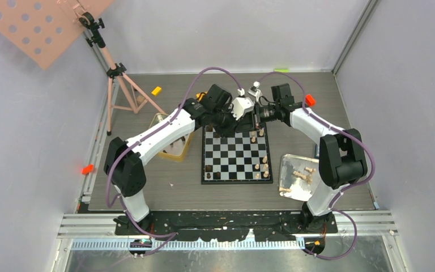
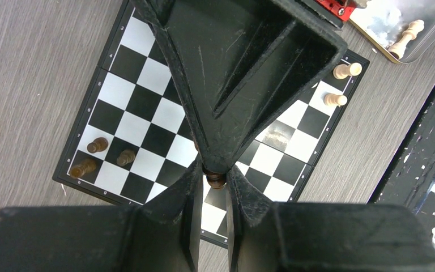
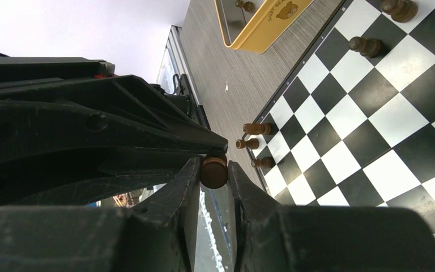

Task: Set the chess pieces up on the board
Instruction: Place the chess piece on the chessboard.

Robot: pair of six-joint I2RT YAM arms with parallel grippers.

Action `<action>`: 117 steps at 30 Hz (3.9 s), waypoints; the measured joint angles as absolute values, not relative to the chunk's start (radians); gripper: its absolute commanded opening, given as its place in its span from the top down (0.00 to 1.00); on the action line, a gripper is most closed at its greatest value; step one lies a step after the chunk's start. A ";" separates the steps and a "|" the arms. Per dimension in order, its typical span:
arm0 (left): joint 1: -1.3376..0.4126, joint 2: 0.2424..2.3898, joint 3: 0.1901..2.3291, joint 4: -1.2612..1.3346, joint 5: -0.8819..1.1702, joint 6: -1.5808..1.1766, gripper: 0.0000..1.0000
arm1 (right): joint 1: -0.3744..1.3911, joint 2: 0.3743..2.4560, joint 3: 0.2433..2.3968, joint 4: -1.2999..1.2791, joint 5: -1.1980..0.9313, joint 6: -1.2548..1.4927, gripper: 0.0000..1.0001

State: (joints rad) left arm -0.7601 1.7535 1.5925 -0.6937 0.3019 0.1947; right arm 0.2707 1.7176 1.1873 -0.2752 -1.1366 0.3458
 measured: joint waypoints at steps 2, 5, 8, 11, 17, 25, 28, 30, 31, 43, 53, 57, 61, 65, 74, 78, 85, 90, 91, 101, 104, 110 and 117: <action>-0.760 1.755 1.592 -0.694 0.299 0.195 0.82 | 0.271 1.718 1.188 -0.277 -1.135 0.344 0.89; -0.762 1.755 1.592 -0.693 0.294 0.195 0.54 | 0.270 1.721 1.191 -0.278 -1.136 0.344 0.99; -0.764 1.755 1.583 -0.679 0.287 0.197 0.40 | 0.253 1.721 1.193 -0.278 -1.137 0.347 0.99; -0.755 1.754 1.562 -0.662 0.289 0.191 0.33 | 0.219 1.721 1.192 -0.260 -1.144 0.380 0.99; -0.681 1.744 1.522 -0.572 0.358 0.154 0.30 | 0.160 1.721 1.112 0.007 -1.180 0.608 0.99; -0.567 1.734 1.435 -0.376 0.565 0.039 0.37 | 0.162 1.729 1.012 0.406 -1.208 0.945 0.99; -0.563 1.734 1.419 -0.329 0.626 0.002 0.42 | 0.162 1.738 1.003 0.514 -1.211 1.028 0.99; -0.563 1.734 1.418 -0.301 0.664 -0.020 0.46 | 0.162 1.745 1.001 0.554 -1.211 1.057 0.99; -0.563 1.734 1.418 -0.287 0.681 -0.027 0.47 | 0.162 1.749 1.000 0.573 -1.211 1.073 0.99; -0.563 1.736 1.418 -0.242 0.738 -0.072 0.60 | 0.162 1.772 0.987 0.650 -1.216 1.137 0.99; -0.560 1.764 1.425 -0.237 0.734 -0.080 0.70 | 0.162 1.774 0.987 0.660 -1.217 1.140 0.99; -0.559 1.779 1.447 -0.239 0.734 -0.081 0.73 | 0.162 1.781 0.987 0.665 -1.218 1.140 0.99; -0.557 1.790 1.471 -0.244 0.734 -0.081 0.77 | 0.162 1.787 0.982 0.665 -1.218 1.140 0.99; -0.556 1.795 1.482 -0.254 0.736 -0.080 0.81 | 0.162 1.787 0.982 0.667 -1.218 1.140 0.99; -0.555 1.795 1.486 -0.271 0.738 -0.071 1.00 | 0.162 1.788 0.982 0.667 -1.222 1.138 0.75; -0.556 1.796 1.525 -0.355 0.734 -0.012 1.00 | 0.159 1.789 0.982 0.666 -1.232 1.137 0.45; -0.600 1.803 1.655 -0.661 0.618 0.218 1.00 | 0.054 1.788 0.983 0.629 -1.236 1.101 0.39; -0.706 1.863 1.747 -0.903 0.457 0.361 1.00 | -0.092 1.756 0.992 0.484 -1.216 0.996 0.38; -0.727 1.882 1.765 -0.946 0.423 0.380 1.00 | -0.117 1.740 0.996 0.436 -1.208 0.961 0.39; -0.854 2.117 2.010 -1.285 0.180 0.485 1.00 | -0.240 1.555 1.068 -0.038 -1.149 0.559 0.40; -0.875 2.201 2.077 -1.370 0.123 0.507 0.99 | -0.258 1.548 1.068 -0.093 -1.148 0.509 0.40; -0.907 2.330 2.150 -1.484 0.053 0.529 0.97 | -0.273 1.548 1.053 -0.153 -1.148 0.467 0.41; -0.934 2.387 2.219 -1.528 -0.019 0.537 0.91 | -0.275 1.548 1.048 -0.161 -1.153 0.451 0.41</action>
State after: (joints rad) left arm -0.9344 2.3867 2.2192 -1.5280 -0.0193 0.5369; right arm -0.2752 1.5478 1.0485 -0.1612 -1.1534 0.4511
